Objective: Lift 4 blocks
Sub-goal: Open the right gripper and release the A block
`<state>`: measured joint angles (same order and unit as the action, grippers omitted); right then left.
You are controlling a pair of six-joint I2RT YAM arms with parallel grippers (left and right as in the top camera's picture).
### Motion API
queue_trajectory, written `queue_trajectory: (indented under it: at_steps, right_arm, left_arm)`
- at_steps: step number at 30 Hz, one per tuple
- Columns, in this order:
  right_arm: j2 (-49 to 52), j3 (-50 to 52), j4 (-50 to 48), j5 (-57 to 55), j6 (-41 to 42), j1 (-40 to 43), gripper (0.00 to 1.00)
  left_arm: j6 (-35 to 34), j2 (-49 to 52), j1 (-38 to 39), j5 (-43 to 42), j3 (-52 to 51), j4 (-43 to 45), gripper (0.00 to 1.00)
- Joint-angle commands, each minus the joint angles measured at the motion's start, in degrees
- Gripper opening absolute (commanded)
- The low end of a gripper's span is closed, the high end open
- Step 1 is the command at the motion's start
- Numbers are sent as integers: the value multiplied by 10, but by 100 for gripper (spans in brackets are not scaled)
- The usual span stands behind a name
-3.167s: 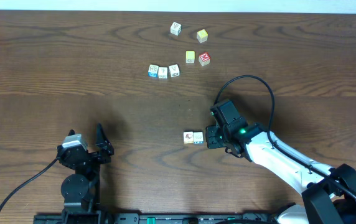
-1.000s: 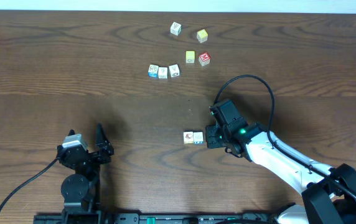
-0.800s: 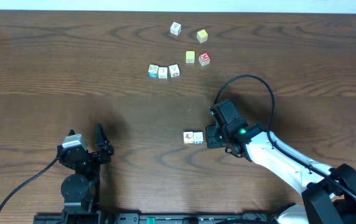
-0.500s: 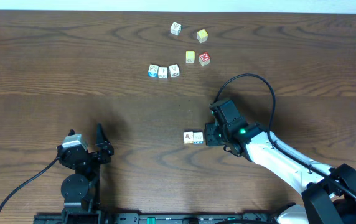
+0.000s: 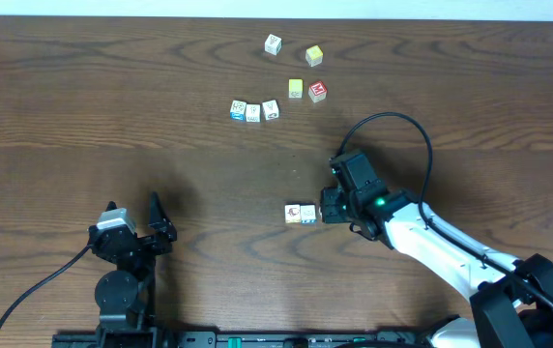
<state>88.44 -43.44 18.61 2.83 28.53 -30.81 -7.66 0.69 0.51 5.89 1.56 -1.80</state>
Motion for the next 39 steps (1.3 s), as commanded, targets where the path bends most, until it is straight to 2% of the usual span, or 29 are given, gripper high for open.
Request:
queue_trajectory:
  at_steps: [1,4,11,14,21,33,39]
  right_arm:
    - [3,-6,3,-9,8,15,32]
    - [3,-6,7,-11,8,24,31]
    - [3,-6,45,-13,9,34,14]
    - [3,-6,62,-13,8,33,9]
    - [3,-6,67,-13,8,33,9]
    - [3,-6,47,-19,8,34,13]
    - [3,-6,72,-25,17,34,7]
  left_arm:
    - [1,-1,-2,3,-13,-20,77]
    - [1,-1,-2,3,-13,-20,76]
    - [1,-1,-2,3,-13,-20,76]
    - [1,-1,-2,3,-13,-20,76]
    - [1,-1,-2,3,-13,-20,77]
    - [1,-1,-2,3,-13,-20,77]
    - [1,-1,-2,3,-13,-20,77]
